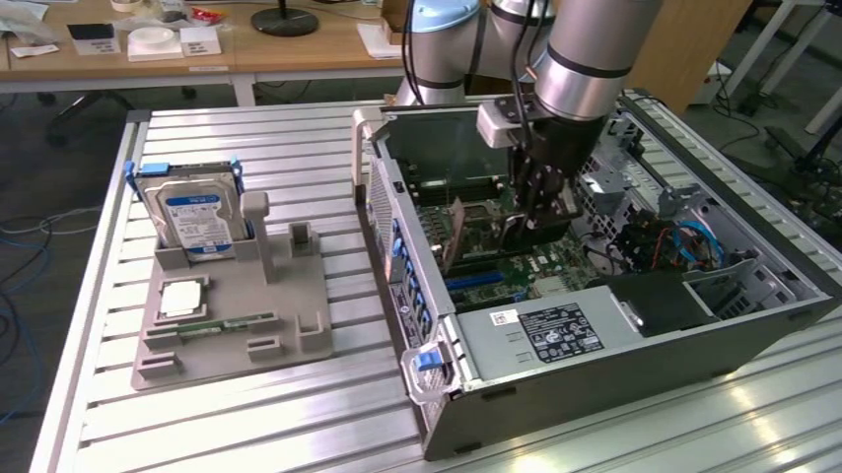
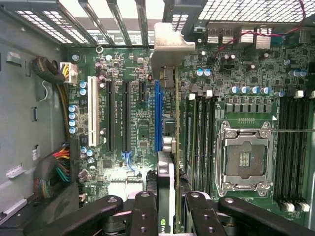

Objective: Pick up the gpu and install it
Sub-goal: 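Insert the gpu into the slot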

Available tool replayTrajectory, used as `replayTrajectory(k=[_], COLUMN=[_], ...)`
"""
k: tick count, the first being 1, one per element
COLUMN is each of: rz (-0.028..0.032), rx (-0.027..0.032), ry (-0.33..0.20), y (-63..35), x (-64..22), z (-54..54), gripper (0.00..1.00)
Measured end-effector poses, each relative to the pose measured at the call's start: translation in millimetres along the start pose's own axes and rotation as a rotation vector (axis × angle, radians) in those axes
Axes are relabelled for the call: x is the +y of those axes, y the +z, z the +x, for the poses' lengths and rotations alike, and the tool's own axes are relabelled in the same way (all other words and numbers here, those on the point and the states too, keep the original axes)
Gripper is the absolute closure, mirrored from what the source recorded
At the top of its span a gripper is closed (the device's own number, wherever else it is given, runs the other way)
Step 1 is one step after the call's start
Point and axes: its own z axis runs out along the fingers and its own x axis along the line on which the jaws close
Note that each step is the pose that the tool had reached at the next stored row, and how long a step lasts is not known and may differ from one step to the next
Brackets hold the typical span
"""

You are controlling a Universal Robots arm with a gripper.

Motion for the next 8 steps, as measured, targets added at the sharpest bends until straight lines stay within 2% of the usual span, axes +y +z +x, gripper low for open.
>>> replayTrajectory(k=[8], rz=[0.0002], rx=[0.0002], ry=[0.000], y=[3.7], x=[5.4], z=[1.5], gripper=[0.73])
